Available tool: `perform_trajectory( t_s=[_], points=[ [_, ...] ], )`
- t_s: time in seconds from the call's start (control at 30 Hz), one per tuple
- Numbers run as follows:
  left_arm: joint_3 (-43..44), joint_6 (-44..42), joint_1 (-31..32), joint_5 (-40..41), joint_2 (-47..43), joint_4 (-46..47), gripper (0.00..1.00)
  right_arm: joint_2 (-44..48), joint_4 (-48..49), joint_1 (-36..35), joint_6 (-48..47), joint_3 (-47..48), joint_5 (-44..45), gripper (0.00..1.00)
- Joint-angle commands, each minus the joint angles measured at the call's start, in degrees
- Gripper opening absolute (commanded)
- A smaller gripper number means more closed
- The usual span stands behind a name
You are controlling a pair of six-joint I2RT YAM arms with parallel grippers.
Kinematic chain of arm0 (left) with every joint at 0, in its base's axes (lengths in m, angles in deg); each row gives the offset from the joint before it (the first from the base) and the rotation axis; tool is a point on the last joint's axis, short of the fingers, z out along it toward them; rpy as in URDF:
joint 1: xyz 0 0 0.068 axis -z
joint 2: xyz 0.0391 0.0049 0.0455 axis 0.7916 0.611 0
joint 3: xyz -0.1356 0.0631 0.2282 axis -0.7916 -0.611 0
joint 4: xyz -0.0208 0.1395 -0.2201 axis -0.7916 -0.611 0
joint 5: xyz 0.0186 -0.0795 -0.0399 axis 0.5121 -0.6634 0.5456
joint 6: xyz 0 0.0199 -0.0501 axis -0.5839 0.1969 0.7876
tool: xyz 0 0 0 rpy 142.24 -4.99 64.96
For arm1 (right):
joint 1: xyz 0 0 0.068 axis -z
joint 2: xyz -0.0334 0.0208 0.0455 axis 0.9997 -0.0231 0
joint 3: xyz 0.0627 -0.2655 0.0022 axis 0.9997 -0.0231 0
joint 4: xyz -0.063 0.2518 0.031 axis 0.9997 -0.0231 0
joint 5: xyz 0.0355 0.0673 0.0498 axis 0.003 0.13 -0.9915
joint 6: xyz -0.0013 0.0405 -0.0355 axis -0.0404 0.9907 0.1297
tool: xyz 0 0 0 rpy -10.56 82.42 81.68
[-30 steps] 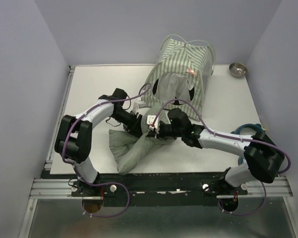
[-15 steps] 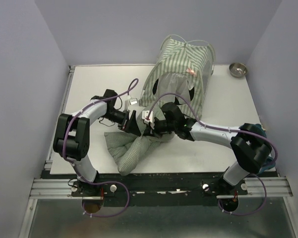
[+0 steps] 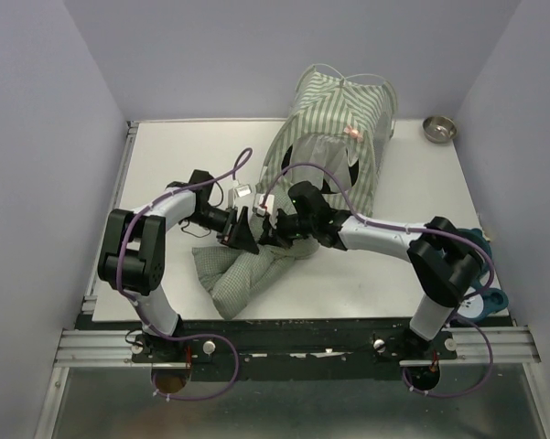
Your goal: Set up the pet tent
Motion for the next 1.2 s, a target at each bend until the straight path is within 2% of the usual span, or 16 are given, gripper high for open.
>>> perform_trajectory(
  t_s=[0.0, 0.1, 0.17, 0.27, 0.37, 0.43, 0.57, 0.67, 0.7, 0.77, 0.83, 0.97, 1.03, 1.07, 1.17],
  points=[
    [-3.53, 5.35, 1.83, 4.46, 0.45, 4.84, 0.82, -2.91, -0.07, 0.07, 1.83, 1.64, 3.61, 0.01],
    [-4.41, 7.2, 2.44, 8.78, 0.89, 6.53, 0.5, -1.34, 2.39, 0.16, 3.59, 1.03, 5.27, 0.01],
    [-4.5, 7.64, 2.36, 11.84, 0.98, 6.18, 0.02, 1.12, 5.19, 0.51, 5.26, -0.46, 4.84, 0.02],
    [-3.89, 6.24, 0.34, 11.42, -0.33, 3.72, 0.0, 6.21, 5.21, 1.3, 6.32, -1.95, 5.01, 0.29],
    [-2.22, 2.91, -1.77, 10.19, -4.02, 0.21, 0.0, 13.5, 1.53, 4.01, 7.2, -2.66, 3.61, 0.68],
    [-0.81, 0.79, -2.04, 11.24, -6.4, -2.43, 0.0, 20.95, -1.28, 6.21, 4.49, -3.97, 4.04, 0.82],
    [0.68, -0.79, -2.04, 12.12, -7.64, -5.6, 0.0, 30.12, -9.18, 9.9, -14.28, -7.05, 5.8, 0.89],
    [0.25, 0.07, -2.04, 12.12, -8.25, -4.82, 0.0, 31.19, -11.49, 12.19, -27.66, -8.64, 11.4, 0.88],
    [0.16, 1.13, -2.04, 12.3, -8.86, -4.29, 0.0, 29.8, -11.32, 12.81, -28.39, -8.38, 14.73, 0.88],
    [-0.37, 3.24, -2.04, 12.3, -9.74, -2.53, 0.0, 26.03, -13.58, 15.44, -19.14, -2.6, 20.11, 0.86],
    [-1.24, 5.26, -1.95, 12.3, -11.32, -0.08, 0.0, 23.38, -15.62, 17.29, -5.27, 1.89, 24.06, 0.85],
    [-3.17, 8.78, -2.13, 12.21, -13.43, 3.88, 0.0, 19.69, -16.41, 17.47, 16.99, 4.02, 32.23, 0.86],
    [-4.05, 9.84, -2.13, 11.51, -14.22, 4.94, 0.0, 19.24, -15.55, 17.47, 23.69, 2.71, 35.32, 0.86],
    [-4.49, 10.45, -2.13, 11.33, -14.66, 5.55, 0.0, 19.32, -12.14, 17.47, 25.2, 0.7, 36.73, 0.88],
    [-4.85, 11.51, -2.13, 10.72, -15.63, 6.18, 0.0, 18.28, -1.76, 17.47, 25.65, -4.32, 40.59, 0.99]
  ],
)
